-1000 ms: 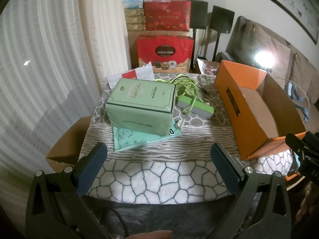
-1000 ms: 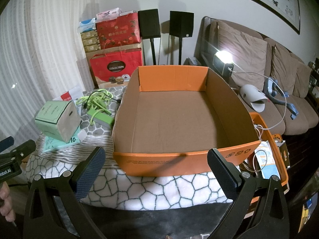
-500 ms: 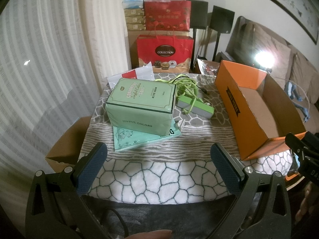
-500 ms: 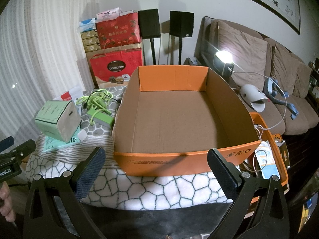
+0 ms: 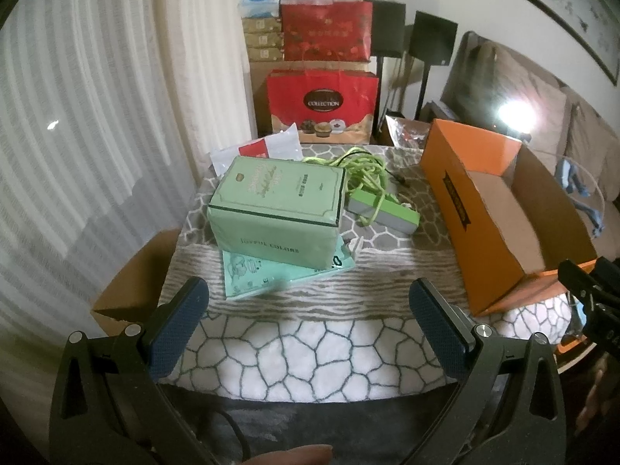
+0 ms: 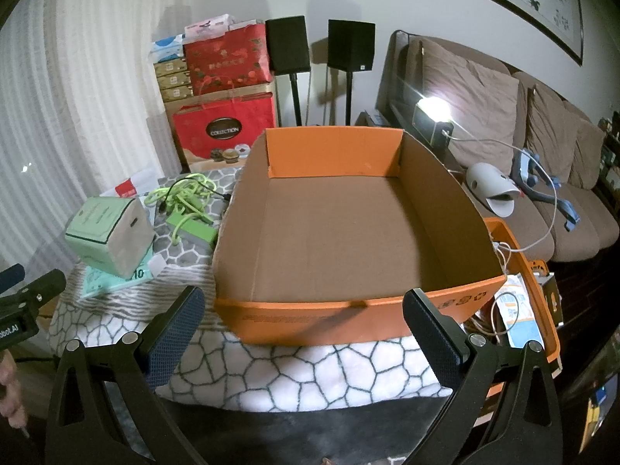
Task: Organize objects
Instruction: 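Move the left tool toward the green tissue pack on the table, then close the left gripper on the green tissue pack and lift it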
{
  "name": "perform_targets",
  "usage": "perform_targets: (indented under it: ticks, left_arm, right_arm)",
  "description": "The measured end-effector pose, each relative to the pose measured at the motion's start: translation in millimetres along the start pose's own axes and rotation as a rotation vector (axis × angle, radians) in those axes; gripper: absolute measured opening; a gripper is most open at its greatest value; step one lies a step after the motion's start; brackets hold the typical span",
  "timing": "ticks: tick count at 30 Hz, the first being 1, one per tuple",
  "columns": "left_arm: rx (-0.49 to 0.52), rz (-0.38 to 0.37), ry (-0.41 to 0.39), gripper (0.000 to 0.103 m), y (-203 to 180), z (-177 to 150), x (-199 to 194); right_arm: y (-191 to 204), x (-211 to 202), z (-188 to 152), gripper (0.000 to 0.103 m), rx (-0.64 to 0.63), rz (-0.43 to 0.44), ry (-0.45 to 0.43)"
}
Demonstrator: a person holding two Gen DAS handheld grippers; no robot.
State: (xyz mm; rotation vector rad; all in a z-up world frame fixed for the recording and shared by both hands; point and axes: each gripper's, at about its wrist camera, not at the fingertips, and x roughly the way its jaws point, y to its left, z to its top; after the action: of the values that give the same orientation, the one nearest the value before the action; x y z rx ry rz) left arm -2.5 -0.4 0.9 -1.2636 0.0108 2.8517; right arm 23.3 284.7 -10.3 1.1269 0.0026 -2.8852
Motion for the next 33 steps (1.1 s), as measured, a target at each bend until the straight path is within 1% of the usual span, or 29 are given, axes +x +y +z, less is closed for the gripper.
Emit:
perform_targets:
  ticks: [3,5,11,17,22,27,30,33]
  left_arm:
    - [0.005,0.011,-0.002,0.103,2.1,4.0,7.4]
    - [0.009,0.012,-0.004,0.103,3.7,6.2,10.8]
    - [0.002,0.024,-0.005,0.103,14.0,18.9,21.0]
    - [-0.02,0.038,-0.004,0.103,30.3,30.9,35.5]
    - [-0.036,0.027,0.008,0.103,41.8,41.7,47.9]
    - [-0.061,0.013,0.032,0.103,56.3,51.0,62.4]
    - [-0.093,-0.003,0.072,0.103,66.7,55.0,73.8]
    - [-0.13,-0.023,0.093,0.103,77.8,57.5,83.2]
  right_arm:
    - [-1.1,-0.6,-0.6,0.103,0.001,-0.011,-0.003]
    - [-13.4,11.6,3.5,0.103,0.004,-0.019,-0.001]
    - [-38.0,13.9,15.3,0.103,0.032,-0.061,0.0]
    - [-78.4,20.8,24.3,0.103,0.087,-0.102,0.015]
    - [-111.5,26.0,30.1,0.103,0.132,-0.117,0.03]
    - [-136.0,35.7,38.1,0.102,0.148,-0.138,0.047]
    - [-151.5,42.8,40.7,0.098,0.149,-0.156,0.066]
    - [-163.9,52.6,41.6,0.093,0.155,-0.163,0.094]
